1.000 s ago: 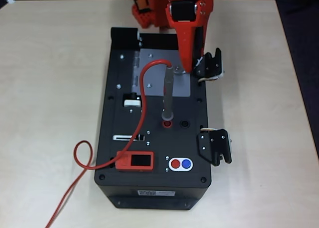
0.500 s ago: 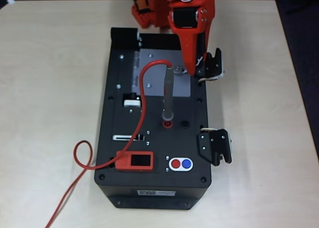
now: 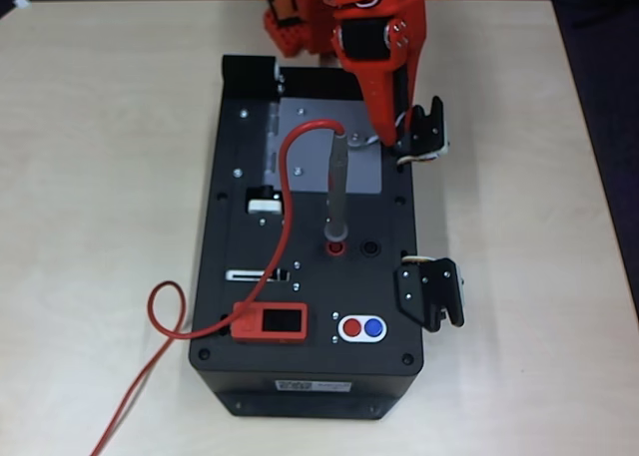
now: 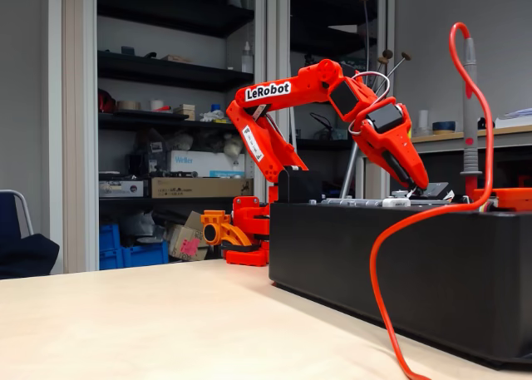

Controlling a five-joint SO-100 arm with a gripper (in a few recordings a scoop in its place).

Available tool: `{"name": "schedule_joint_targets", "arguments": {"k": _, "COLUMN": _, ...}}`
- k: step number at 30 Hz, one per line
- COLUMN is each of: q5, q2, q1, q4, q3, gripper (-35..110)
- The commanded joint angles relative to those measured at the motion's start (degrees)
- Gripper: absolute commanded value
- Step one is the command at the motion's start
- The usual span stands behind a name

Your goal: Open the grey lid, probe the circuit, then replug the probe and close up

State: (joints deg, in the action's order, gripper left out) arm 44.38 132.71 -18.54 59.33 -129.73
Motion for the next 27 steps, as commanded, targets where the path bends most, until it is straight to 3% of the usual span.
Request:
{"name": "schedule_joint_targets", "arguments": {"k": 1, "q5": 0.62, "q2": 1.14, "q1": 0.26, "q4": 1.41, "q3": -0.26, "gripper": 0}}
{"name": "schedule_joint_targets", "arguments": {"k": 27, "q5": -3.34, "q2": -7.65, "q1": 7.82, "q4": 28.39, "q3": 34.37, "gripper": 0}}
